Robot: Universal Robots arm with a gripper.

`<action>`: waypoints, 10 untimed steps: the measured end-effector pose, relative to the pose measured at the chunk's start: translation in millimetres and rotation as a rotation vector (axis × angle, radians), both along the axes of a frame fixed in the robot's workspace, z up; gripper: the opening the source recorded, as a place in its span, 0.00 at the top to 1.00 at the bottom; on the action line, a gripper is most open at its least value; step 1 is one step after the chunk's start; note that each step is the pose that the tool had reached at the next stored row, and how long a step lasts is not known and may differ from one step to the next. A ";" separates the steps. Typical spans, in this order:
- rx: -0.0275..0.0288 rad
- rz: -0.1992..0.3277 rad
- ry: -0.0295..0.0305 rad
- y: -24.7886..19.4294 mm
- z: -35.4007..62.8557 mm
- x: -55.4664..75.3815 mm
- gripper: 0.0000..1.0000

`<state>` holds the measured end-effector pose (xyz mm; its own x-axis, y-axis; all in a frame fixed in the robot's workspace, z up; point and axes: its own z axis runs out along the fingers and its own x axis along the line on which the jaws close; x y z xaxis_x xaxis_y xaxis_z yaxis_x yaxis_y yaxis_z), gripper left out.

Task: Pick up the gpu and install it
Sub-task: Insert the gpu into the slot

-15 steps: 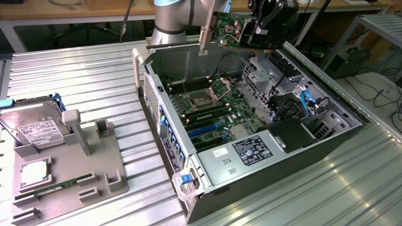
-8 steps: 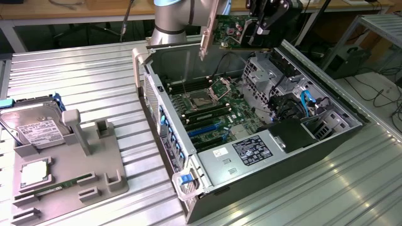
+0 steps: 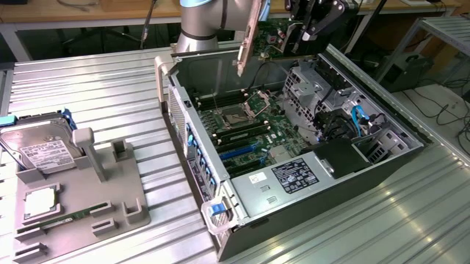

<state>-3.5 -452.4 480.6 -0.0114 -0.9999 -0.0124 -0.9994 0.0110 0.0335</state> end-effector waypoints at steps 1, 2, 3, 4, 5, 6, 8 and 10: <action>0.0000 0.014 0.0000 0.0 0.0 0.0 0.72; 0.0001 0.029 0.0000 0.0 0.0 0.0 0.72; 0.0000 0.043 0.0000 0.0 0.0 0.0 0.72; 0.0000 0.058 0.0000 0.0 0.0 0.0 0.72; 0.0000 0.073 0.0000 0.0 0.0 0.0 0.72; 0.0000 0.088 0.0001 0.0 0.0 0.0 0.72; 0.0000 0.117 0.0001 0.0 0.0 0.0 0.72; 0.0000 0.149 0.0000 0.0 0.0 0.0 0.72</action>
<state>-3.5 -452.4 480.6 0.1371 -0.9905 -0.0124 -0.9899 -0.1374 0.0335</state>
